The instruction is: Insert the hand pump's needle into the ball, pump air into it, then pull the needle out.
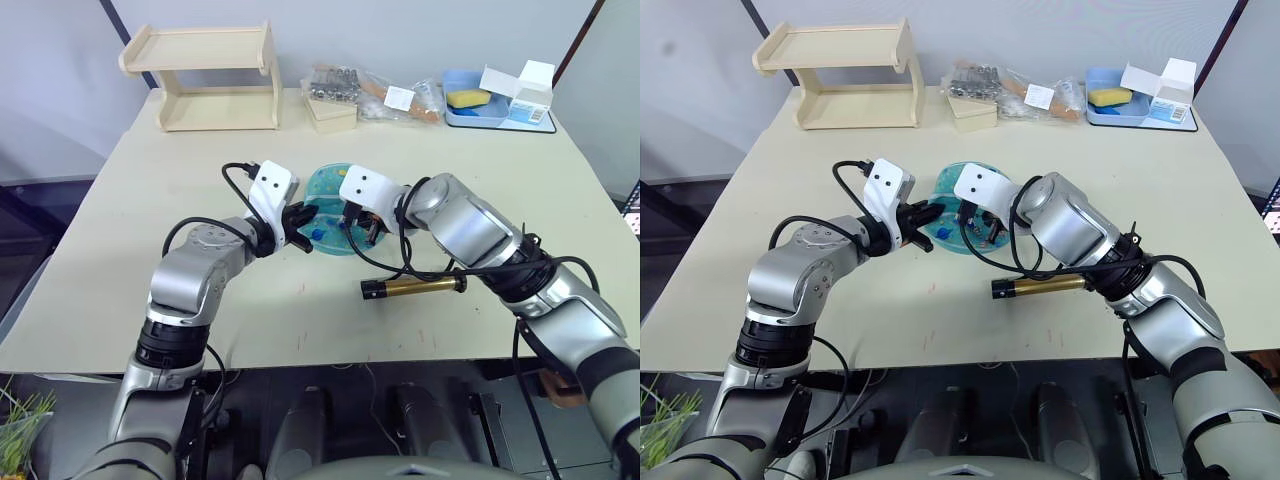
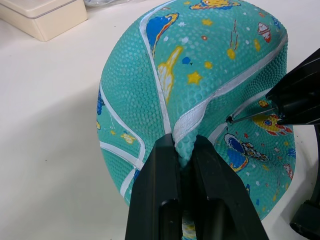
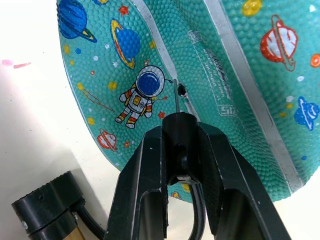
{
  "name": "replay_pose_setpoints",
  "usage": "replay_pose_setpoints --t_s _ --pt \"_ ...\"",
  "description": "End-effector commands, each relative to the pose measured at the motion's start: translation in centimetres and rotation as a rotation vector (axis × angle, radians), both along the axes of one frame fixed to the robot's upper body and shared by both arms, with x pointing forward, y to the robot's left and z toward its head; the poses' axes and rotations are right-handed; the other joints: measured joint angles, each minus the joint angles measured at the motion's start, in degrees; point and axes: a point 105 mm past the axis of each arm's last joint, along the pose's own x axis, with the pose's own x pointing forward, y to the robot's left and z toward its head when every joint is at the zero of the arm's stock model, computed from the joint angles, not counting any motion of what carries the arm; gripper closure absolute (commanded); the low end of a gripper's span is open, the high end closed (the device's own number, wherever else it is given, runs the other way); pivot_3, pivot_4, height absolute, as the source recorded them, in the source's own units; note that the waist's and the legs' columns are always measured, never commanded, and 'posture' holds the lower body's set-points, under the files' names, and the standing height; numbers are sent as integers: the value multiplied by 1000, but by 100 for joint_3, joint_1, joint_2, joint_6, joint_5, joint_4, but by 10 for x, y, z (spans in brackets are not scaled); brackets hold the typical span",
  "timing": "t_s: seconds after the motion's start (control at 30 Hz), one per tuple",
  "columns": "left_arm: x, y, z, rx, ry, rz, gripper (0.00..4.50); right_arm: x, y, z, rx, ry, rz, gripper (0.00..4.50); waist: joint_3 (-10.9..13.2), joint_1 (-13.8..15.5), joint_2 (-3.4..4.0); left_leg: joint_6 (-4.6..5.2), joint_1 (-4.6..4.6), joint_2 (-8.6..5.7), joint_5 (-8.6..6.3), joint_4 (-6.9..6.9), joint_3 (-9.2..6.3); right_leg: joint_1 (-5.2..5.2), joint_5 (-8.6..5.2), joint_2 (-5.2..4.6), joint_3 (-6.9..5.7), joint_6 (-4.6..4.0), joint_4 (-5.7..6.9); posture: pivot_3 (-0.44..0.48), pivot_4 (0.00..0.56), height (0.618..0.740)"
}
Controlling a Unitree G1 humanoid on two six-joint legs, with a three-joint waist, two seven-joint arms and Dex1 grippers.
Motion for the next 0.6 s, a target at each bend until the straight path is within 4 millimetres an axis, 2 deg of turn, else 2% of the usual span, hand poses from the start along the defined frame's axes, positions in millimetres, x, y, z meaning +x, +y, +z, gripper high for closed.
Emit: replay_pose_setpoints --t_s 0.03,0.6 --pt "-2 4 -6 11 21 16 4500 1 -1 6 0 -22 2 4168 0 0 0 0 0 0 0 0 0 0 0 0 0 0 0 0 150 740" --pt "-1 4 -6 11 22 19 4500 1 -5 1 -19 -12 -3 4168 0 1 0 0 0 -1 0 0 1 0 0 -1 0 0 0 0 150 740"
